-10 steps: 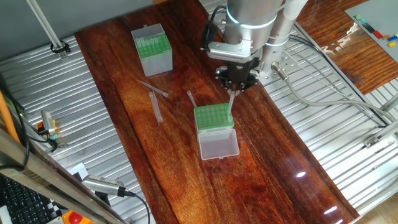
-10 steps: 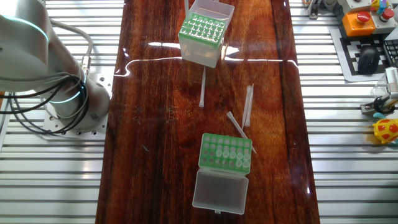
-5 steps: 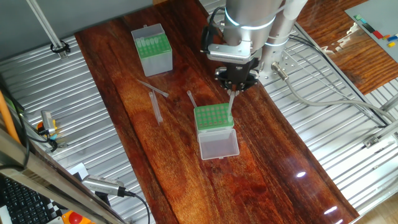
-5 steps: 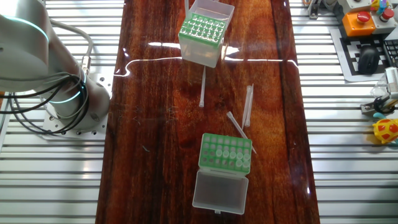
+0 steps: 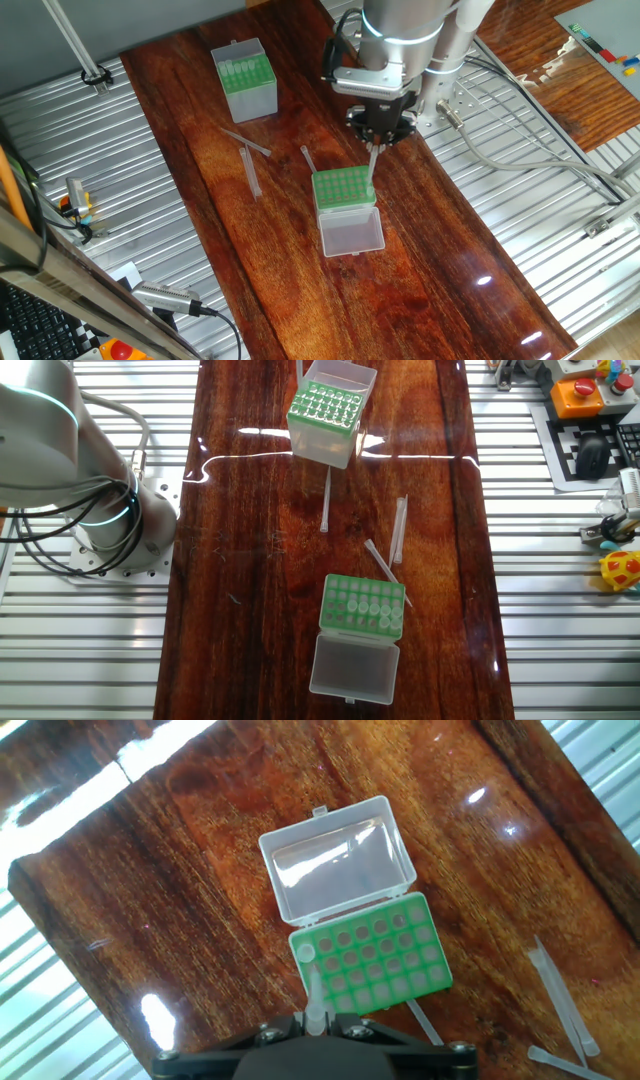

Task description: Transfer all large pipette tips from one holder to another

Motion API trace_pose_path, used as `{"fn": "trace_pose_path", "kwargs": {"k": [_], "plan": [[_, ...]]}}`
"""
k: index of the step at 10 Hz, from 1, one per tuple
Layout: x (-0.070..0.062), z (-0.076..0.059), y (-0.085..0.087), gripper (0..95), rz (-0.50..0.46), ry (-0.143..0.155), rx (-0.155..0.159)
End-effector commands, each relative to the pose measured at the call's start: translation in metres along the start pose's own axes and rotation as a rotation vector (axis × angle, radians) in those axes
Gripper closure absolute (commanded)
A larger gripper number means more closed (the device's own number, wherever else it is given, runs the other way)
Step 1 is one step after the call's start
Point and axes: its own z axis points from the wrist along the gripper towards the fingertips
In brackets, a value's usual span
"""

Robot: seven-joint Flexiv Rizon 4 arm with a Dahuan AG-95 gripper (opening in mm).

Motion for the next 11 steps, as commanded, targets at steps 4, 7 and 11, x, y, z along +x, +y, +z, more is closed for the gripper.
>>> {"fn": "trace_pose_path", "kwargs": {"k": [4,7,11], "plan": [[0.0057,-0.0129,-0.0023,95.0,0.023,0.002,-0.006],[0.0057,-0.0129,-0.0023,95.0,0.07,-0.021,0.028],[0.0111,-0.012,-0.0101,95.0,0.066,-0.037,0.039]]}}
